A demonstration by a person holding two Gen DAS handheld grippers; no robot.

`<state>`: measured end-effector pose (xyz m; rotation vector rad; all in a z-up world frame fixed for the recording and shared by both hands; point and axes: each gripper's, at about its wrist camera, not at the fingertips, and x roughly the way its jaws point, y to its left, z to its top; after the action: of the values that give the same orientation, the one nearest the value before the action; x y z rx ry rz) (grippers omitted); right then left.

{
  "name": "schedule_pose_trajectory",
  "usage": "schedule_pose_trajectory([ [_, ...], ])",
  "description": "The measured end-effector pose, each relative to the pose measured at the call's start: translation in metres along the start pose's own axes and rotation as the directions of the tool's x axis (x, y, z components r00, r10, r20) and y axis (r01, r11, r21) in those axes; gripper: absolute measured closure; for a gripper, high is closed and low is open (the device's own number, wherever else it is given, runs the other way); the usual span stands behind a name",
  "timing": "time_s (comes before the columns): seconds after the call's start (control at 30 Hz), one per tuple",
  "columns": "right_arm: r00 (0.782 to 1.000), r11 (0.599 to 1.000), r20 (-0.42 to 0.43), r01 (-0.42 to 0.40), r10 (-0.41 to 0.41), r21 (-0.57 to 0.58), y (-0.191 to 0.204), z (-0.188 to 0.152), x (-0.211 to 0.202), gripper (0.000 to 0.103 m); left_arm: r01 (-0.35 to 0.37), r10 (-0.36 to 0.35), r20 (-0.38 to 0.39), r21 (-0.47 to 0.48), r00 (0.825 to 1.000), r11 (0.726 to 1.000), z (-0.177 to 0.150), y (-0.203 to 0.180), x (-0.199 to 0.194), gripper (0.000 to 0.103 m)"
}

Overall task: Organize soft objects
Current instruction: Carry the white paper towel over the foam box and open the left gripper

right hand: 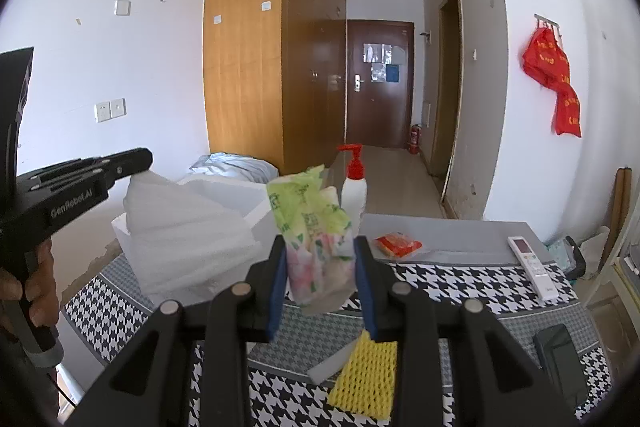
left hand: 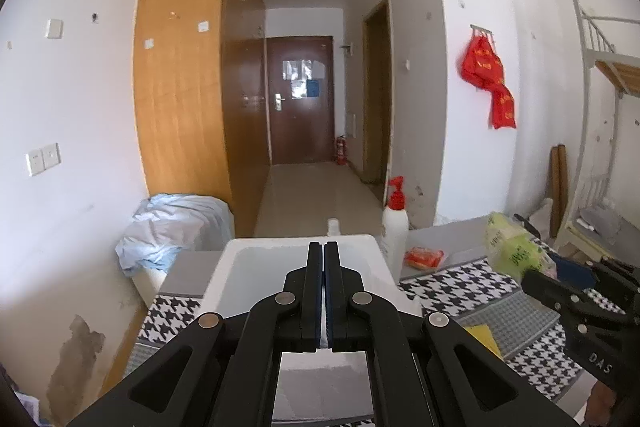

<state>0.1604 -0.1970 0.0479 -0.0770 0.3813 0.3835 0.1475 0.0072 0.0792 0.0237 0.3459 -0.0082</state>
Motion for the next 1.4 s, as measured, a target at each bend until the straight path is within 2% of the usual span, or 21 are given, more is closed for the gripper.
schedule_pose_trajectory([
  [0.37, 1.0, 1.0, 0.002, -0.019, 0.019, -0.016, 0.005, 0.002, 0.003, 0.067, -0.069, 0.068, -0.033, -0.006, 0.997, 0.998, 0.0, 0.011, 0.009, 0.102],
  [0.63, 1.0, 0.999, 0.001, -0.024, 0.024, -0.025, 0.006, 0.001, 0.003, 0.067, -0.093, 0.093, -0.076, 0.007, 0.993, 0.996, 0.002, 0.011, 0.023, 0.102],
  [0.73, 1.0, 0.999, 0.0, -0.024, 0.024, -0.024, 0.006, 0.0, 0.003, 0.067, -0.079, 0.081, -0.143, 0.026, 0.986, 0.997, 0.0, 0.01, 0.036, 0.102],
  [0.8, 1.0, 1.0, -0.001, -0.024, 0.024, -0.021, 0.005, 0.0, 0.003, 0.067, -0.08, 0.081, -0.16, 0.014, 0.984, 0.997, -0.002, 0.011, 0.041, 0.099],
  [0.83, 1.0, 1.0, -0.002, -0.023, 0.023, -0.021, 0.005, 0.0, 0.003, 0.067, -0.088, 0.09, -0.166, 0.018, 0.982, 0.996, -0.003, 0.011, 0.043, 0.091],
  [0.87, 1.0, 1.0, -0.004, -0.021, 0.021, -0.022, 0.005, 0.0, 0.003, 0.067, -0.088, 0.089, -0.172, 0.015, 0.981, 0.996, -0.004, 0.012, 0.045, 0.071],
  [0.9, 1.0, 1.0, -0.006, -0.02, 0.02, -0.023, 0.005, 0.0, 0.003, 0.067, -0.085, 0.086, -0.174, 0.011, 0.981, 0.996, -0.006, 0.013, 0.045, 0.058],
  [0.93, 1.0, 1.0, -0.007, -0.019, 0.019, -0.023, 0.005, 0.0, 0.004, 0.067, -0.085, 0.084, -0.163, 0.001, 0.983, 0.996, -0.007, 0.014, 0.044, 0.034],
  [0.97, 1.0, 1.0, -0.007, -0.02, 0.02, -0.023, 0.005, 0.0, 0.004, 0.067, -0.094, 0.093, -0.148, -0.002, 0.985, 0.996, -0.006, 0.014, 0.042, 0.023],
  [1.03, 1.0, 1.0, -0.008, -0.018, 0.018, -0.025, 0.006, 0.0, 0.004, 0.067, -0.109, 0.11, -0.117, 0.008, 0.987, 0.994, -0.006, 0.013, 0.036, 0.021],
  [1.23, 1.0, 0.999, -0.005, -0.02, 0.02, -0.028, 0.009, 0.001, 0.003, 0.067, -0.119, 0.12, -0.083, 0.017, 0.989, 0.993, -0.005, 0.014, 0.031, 0.001],
  [1.4, 1.0, 0.999, -0.001, -0.023, 0.023, -0.037, 0.012, 0.003, 0.002, 0.067, -0.128, 0.129, -0.071, 0.016, 0.989, 0.992, -0.005, 0.019, 0.027, 0.001],
])
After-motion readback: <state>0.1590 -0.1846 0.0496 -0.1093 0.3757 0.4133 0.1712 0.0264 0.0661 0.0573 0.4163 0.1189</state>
